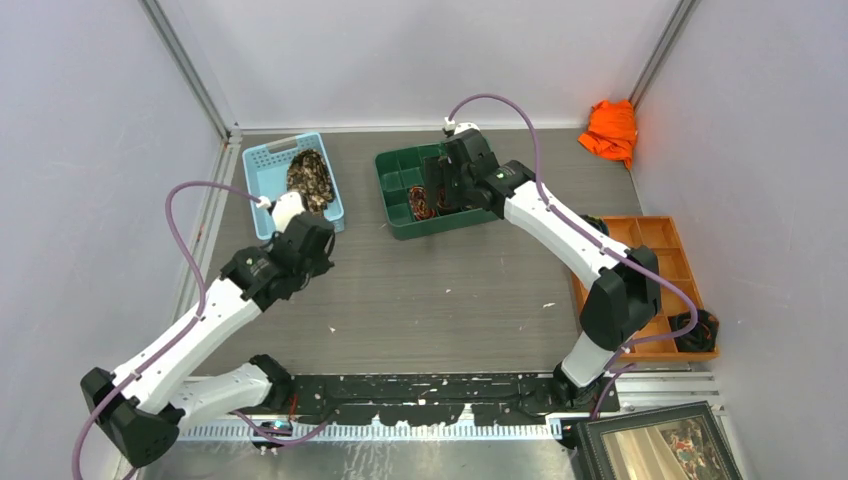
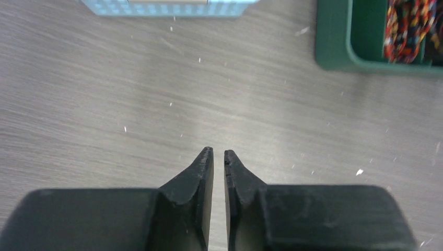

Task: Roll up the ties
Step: Pick up the tie from the bin.

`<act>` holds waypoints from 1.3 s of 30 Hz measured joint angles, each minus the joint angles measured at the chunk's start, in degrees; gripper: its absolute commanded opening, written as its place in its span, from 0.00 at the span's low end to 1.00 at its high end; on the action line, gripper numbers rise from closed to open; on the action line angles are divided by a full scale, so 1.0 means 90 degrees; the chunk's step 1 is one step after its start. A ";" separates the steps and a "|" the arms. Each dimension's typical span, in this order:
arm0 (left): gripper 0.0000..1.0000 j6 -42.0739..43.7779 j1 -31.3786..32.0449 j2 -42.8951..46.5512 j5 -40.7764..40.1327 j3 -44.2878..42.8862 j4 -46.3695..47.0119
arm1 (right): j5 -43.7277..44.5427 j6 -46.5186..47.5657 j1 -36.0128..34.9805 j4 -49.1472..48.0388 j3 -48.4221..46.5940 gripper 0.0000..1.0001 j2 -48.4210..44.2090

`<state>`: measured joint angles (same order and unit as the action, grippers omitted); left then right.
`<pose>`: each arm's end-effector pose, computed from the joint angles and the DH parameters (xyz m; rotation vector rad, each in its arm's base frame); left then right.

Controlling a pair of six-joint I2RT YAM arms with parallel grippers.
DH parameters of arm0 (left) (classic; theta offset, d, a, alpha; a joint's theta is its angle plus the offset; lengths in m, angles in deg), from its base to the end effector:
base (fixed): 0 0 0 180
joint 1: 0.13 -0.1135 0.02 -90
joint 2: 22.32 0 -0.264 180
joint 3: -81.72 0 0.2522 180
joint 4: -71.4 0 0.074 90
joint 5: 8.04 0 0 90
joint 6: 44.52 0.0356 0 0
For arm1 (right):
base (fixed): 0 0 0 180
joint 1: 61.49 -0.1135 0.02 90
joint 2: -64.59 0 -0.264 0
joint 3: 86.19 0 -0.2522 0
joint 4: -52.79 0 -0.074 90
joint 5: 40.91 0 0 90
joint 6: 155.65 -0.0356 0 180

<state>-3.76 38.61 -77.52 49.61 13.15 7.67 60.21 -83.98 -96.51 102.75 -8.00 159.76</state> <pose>0.1532 -0.0985 0.3085 -0.4437 2.2373 -0.0945 0.3099 0.2087 0.3309 -0.2403 2.3097 0.2476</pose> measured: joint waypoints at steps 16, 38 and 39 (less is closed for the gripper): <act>0.64 0.0357 -0.3701 -0.4745 0.2004 -0.4010 0.0318 | -0.0629 -0.0027 0.0034 -0.0454 0.0665 1.00 -0.0449; 0.01 0.0629 -0.3944 -0.8728 0.2669 -0.6513 0.0209 | -0.1603 -0.0352 0.0697 -0.1088 0.0979 1.00 -0.0403; 0.00 0.0644 -0.3944 -0.8733 0.2720 -0.6509 0.0250 | -0.1634 -0.0369 0.0704 -0.1115 0.0996 1.00 -0.0403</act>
<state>2.04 3.12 -156.12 74.08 -45.42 9.92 45.50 -87.30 -90.17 92.72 0.96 156.14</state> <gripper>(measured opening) 0.142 0.996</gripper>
